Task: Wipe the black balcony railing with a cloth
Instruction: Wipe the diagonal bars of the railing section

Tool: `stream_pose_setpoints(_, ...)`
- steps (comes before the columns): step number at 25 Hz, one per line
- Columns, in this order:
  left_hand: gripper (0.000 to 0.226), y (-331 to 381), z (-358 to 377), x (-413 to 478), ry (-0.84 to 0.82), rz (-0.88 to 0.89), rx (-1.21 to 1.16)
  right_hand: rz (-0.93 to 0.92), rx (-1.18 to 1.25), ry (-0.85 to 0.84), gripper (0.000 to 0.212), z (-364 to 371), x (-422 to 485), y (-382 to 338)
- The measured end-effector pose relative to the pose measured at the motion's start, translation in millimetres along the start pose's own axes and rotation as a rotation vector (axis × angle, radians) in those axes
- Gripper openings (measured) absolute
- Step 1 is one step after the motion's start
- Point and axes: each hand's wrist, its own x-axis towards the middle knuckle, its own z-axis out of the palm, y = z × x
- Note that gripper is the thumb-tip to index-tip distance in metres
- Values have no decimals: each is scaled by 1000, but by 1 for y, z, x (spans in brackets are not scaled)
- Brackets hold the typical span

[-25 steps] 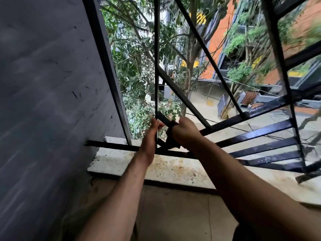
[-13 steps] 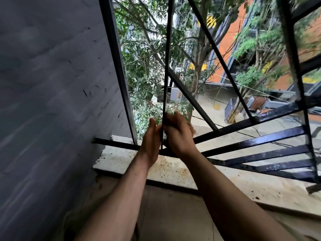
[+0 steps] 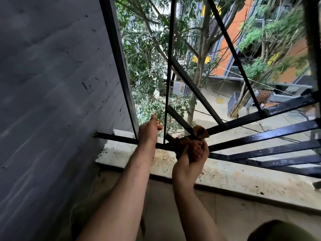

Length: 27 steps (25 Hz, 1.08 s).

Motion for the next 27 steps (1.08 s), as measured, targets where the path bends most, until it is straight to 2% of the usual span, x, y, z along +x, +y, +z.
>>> stream_pose_setpoints(1, 40, 1, 1, 0, 57, -4, 8, 32, 110, -26, 54, 14, -9, -11)
stream_pose_setpoints(2, 38, 3, -1, -2, 95, 3, -13, -27, 161, -80, 53, 26, -16, -21)
stream_pose_setpoints(3, 38, 5, -5, -3, 90, -8, -54, -198, 154, -160, 51, 32, -21, -30)
stream_pose_setpoints(4, 39, 7, -11, -5, 54, -12, -129, -474, 79, -283, 44, 35, -22, -36)
stream_pose_setpoints(5, 39, 7, -19, -5, -5, -18, -196, -798, -99, -404, 34, 38, -19, -43)
stream_pose_setpoints(7, 34, 9, -34, -9, -134, -41, -241, -1362, -639, -549, 27, 50, 10, -48)
stream_pose_setpoints(9, 39, 10, -35, 3, -58, -81, -242, -1694, -1375, -621, 32, 68, 35, -49)
stream_pose_setpoints(10, 45, 12, -33, 5, -5, -93, -211, -1700, -1758, -695, 33, 76, 38, -46)
stream_pose_setpoints(11, 50, 17, -31, 4, 23, -85, -143, -1571, -2072, -808, 32, 83, 34, -39)
stream_pose_setpoints(12, 52, 16, -31, 4, 38, -56, -70, -1354, -2235, -973, 30, 87, 27, -27)
stream_pose_setpoints(14, 51, 5, -35, 3, -1, 23, 34, -879, -2347, -1202, 29, 92, 18, 7)
stream_pose_setpoints(15, 49, 2, -37, -2, -32, 45, 78, -772, -2389, -1263, 30, 90, 14, 22)
stream_pose_setpoints(16, 48, 0, -38, -2, -38, 66, 108, -771, -2421, -1292, 32, 89, 13, 26)
stream_pose_setpoints(17, 48, 1, -38, -1, -14, 76, 123, -854, -2464, -1315, 33, 93, 17, 20)
stream_pose_setpoints(18, 48, 2, -37, -1, -2, 66, 123, -999, -2545, -1305, 33, 95, 23, 12)
stream_pose_setpoints(20, 49, 8, -34, -1, -29, 12, 26, -1325, -2663, -1181, 35, 100, 36, -7)
stream_pose_setpoints(21, 49, 11, -33, -2, -33, -20, -41, -1399, -2665, -1142, 33, 107, 37, -23)
stream_pose_setpoints(23, 50, 10, -30, 2, -21, -7, -42, -1351, -2598, -1142, 25, 113, 44, -21)
stream_pose_setpoints(25, 52, 8, -24, 1, -18, 29, -8, -1151, -2504, -1301, 29, 91, 41, 4)
stream_pose_setpoints(27, 55, 8, -18, -4, -38, 39, 37, -1195, -2174, -1402, 32, 54, 45, 28)
